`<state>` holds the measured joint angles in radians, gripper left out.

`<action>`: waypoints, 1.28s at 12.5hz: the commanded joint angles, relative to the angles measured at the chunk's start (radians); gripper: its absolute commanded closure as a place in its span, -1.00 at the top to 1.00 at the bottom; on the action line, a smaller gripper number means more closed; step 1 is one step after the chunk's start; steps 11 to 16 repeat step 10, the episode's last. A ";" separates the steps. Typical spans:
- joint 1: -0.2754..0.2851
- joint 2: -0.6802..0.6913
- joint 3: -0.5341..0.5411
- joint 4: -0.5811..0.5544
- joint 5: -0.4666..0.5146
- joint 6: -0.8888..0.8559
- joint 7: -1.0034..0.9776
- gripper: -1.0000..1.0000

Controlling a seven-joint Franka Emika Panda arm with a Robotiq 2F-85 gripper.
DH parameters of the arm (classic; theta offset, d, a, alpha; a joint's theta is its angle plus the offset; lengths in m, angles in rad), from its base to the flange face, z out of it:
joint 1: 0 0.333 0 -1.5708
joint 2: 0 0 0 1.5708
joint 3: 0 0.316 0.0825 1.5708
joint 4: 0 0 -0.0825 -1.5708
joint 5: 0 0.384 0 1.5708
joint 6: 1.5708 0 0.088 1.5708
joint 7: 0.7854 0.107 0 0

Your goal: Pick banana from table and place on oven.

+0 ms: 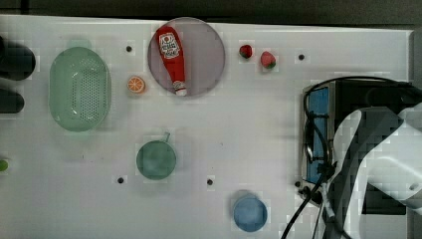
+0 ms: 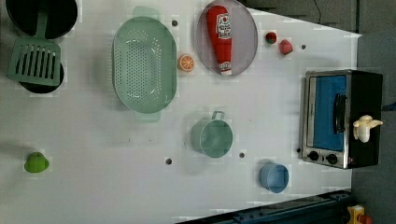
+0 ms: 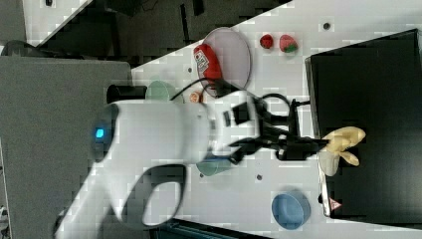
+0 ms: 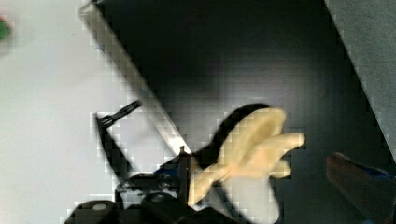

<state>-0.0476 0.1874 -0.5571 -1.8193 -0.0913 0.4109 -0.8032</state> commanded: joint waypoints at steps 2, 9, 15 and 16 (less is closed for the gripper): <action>0.066 -0.108 0.131 0.077 0.033 -0.192 0.051 1.00; 0.100 -0.261 0.406 0.054 0.045 -0.270 0.845 1.00; 0.100 -0.288 0.423 0.042 0.046 -0.336 0.904 1.00; 0.100 -0.288 0.423 0.042 0.046 -0.336 0.904 1.00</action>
